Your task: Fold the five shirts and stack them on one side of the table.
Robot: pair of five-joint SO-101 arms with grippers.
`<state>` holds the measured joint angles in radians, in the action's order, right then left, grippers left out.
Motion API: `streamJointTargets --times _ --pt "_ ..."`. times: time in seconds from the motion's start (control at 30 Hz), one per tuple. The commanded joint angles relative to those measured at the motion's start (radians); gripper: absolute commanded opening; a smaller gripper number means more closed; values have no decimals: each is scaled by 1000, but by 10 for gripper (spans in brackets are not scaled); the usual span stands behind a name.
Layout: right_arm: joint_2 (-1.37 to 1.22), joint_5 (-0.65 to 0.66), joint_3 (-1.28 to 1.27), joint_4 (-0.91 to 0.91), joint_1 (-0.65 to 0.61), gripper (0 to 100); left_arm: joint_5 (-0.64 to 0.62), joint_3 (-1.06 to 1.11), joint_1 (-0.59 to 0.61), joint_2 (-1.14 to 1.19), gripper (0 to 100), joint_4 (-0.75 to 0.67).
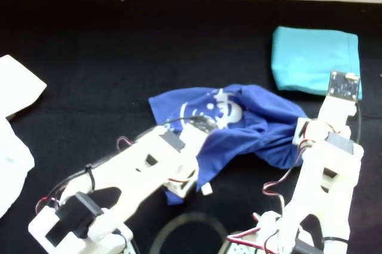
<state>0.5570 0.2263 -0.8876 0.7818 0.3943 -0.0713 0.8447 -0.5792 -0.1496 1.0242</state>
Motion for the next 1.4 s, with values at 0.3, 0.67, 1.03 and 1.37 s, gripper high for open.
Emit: streamJointTargets --times 0.3,0.67,1.03,1.37 --pt "136 0 82 148 -79 6 61 -151 84 189 20 83" --pt "302 -110 156 228 -308 6 491 -472 472 -48 9 459" --pt "24 -121 360 360 -424 6 727 -842 794 74 9 640" --pt "254 -109 -165 246 -424 6 726 -562 791 131 9 571"
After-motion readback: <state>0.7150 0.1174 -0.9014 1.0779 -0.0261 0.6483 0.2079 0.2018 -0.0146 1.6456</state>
